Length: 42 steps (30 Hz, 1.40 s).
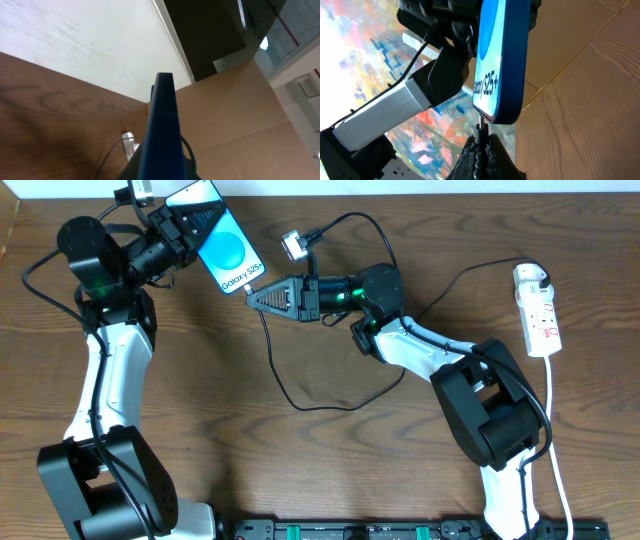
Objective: Plug charger to phone and switch on socket
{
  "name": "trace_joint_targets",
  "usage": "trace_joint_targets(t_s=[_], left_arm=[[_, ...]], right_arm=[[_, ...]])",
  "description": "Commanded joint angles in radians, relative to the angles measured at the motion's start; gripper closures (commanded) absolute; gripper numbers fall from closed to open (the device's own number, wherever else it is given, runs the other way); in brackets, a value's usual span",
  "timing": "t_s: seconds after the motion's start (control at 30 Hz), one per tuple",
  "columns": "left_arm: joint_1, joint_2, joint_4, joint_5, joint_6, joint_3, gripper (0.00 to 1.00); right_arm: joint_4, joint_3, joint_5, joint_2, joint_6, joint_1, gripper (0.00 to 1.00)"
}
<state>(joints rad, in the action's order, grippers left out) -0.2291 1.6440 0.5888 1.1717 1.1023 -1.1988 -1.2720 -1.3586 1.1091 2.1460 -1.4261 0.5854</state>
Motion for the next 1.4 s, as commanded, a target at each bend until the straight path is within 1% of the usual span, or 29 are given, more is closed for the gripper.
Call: trace_joint_targets(t_s=[0.0,0.47,0.8,1.37], left_arm=[[0.000,-0.010,0.016,0.023,-0.009,0.000,0.93],[0.000,-0.010,0.015,0.026,-0.021,0.000,0.93],[0.000,-0.010,0.015,0.067,-0.050,0.000,0.93],[0.017,-0.010,0.015,0.051,-0.062,0.000,0.93]], right_arm=[[-0.003,-0.016,-0.037,-0.001,-0.018,-0.004,0.99],[0.008,-0.016,-0.053,-0.001,-0.028,-0.007,0.99],[0.007,-0.016,-0.053,-0.001,-0.028,-0.024,0.99],[0.007,-0.016,-0.053,-0.001,-0.028,0.003,0.99]])
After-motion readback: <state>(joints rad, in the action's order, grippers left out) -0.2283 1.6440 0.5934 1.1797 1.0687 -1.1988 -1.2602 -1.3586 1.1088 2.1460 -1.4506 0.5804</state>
